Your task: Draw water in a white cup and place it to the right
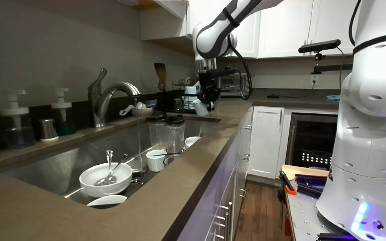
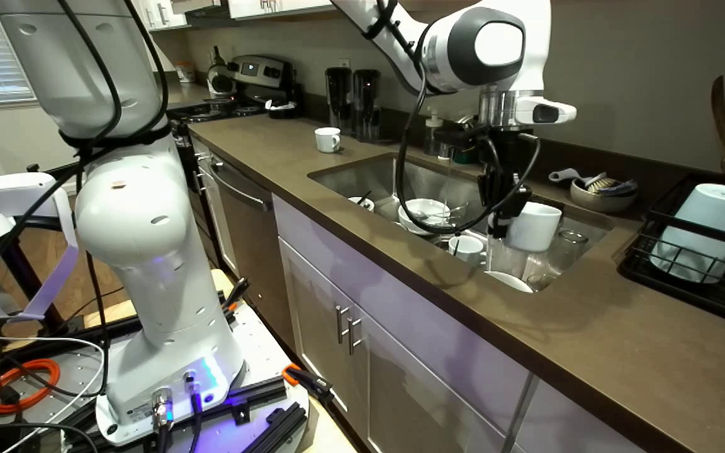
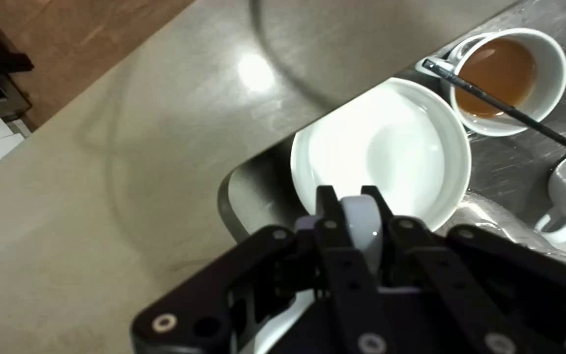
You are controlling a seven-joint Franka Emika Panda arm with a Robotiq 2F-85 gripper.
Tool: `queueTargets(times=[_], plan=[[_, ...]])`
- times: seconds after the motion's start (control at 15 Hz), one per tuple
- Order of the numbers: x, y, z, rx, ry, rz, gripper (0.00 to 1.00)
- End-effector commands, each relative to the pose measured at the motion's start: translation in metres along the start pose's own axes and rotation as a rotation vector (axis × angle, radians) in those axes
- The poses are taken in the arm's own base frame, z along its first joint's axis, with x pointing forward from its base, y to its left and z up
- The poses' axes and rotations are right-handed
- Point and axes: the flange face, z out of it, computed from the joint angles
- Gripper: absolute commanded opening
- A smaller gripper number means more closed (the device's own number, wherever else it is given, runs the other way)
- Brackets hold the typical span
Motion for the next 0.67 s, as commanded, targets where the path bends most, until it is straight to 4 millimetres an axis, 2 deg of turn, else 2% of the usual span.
queueTargets(times=[0.0,0.6], plan=[[0.012,0.024,-0.002,0.034,0.018,0.082,0.04],[0.049,0.086,0.024,0.126,0.043,0.256,0.04]])
